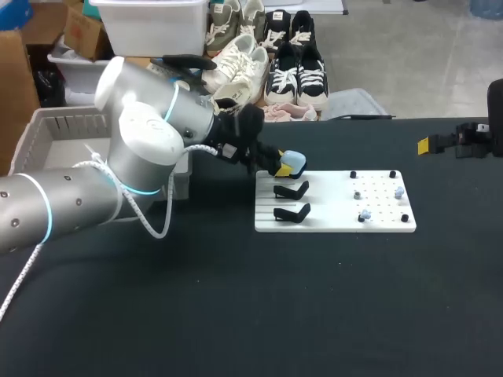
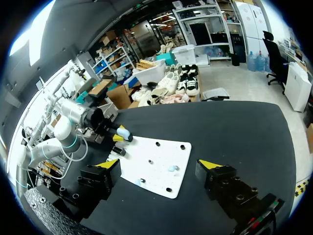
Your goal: Pick up each earbud case from the left stands, insert the matching earbuds, close the lid, and place the case in the box.
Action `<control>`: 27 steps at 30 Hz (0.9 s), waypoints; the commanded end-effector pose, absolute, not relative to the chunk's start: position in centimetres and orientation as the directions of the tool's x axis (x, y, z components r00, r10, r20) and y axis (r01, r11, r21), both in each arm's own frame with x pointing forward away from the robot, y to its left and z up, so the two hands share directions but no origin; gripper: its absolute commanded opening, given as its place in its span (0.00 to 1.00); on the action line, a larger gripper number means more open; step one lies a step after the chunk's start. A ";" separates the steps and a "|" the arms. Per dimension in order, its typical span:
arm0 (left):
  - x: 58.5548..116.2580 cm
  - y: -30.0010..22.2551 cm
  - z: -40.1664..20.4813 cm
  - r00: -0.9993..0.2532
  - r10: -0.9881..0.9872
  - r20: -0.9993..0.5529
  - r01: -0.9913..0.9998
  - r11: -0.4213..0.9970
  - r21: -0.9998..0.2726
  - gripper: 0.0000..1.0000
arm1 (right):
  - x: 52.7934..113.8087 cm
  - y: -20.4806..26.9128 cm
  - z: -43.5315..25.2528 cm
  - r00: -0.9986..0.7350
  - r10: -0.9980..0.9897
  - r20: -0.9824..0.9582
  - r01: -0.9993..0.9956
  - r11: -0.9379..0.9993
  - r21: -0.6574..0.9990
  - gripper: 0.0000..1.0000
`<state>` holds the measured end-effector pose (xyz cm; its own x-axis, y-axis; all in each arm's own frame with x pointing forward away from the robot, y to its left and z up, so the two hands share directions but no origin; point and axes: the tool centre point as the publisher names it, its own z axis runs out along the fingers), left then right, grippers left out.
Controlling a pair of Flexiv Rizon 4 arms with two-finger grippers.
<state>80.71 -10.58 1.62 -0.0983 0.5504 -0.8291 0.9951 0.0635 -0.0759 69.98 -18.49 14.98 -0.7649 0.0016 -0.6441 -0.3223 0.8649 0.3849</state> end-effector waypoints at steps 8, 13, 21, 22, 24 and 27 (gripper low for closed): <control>80.6 -9.7 4.0 -0.110 0.555 -0.824 0.993 0.090 -0.071 0.00 | 70.1 -18.6 15.0 -0.766 0.000 -0.643 -0.326 0.863 0.387 1.00; 80.6 -9.0 6.2 -0.127 0.542 -0.830 0.989 0.129 -0.068 0.00 | 70.1 -18.6 15.0 -0.766 0.000 -0.643 -0.326 0.863 0.387 1.00; 79.0 -9.0 9.3 -0.140 0.534 -0.834 0.985 0.165 -0.059 0.00 | 70.1 -18.6 15.0 -0.766 0.000 -0.643 -0.326 0.863 0.387 1.00; 78.8 -9.1 9.5 -0.137 0.531 -0.836 0.984 0.167 -0.056 0.00 | 70.1 -18.6 15.0 -0.766 0.000 -0.643 -0.326 0.863 0.387 1.00; 78.4 -9.2 10.0 -0.139 0.524 -0.840 0.983 0.173 -0.054 0.00 | 70.1 -18.6 15.0 -0.766 0.000 -0.643 -0.326 0.863 0.387 1.00; 77.7 -9.4 10.5 -0.143 0.515 -0.845 0.981 0.185 -0.054 0.00 | 70.1 -18.6 15.0 -0.766 0.000 -0.643 -0.326 0.863 0.387 1.00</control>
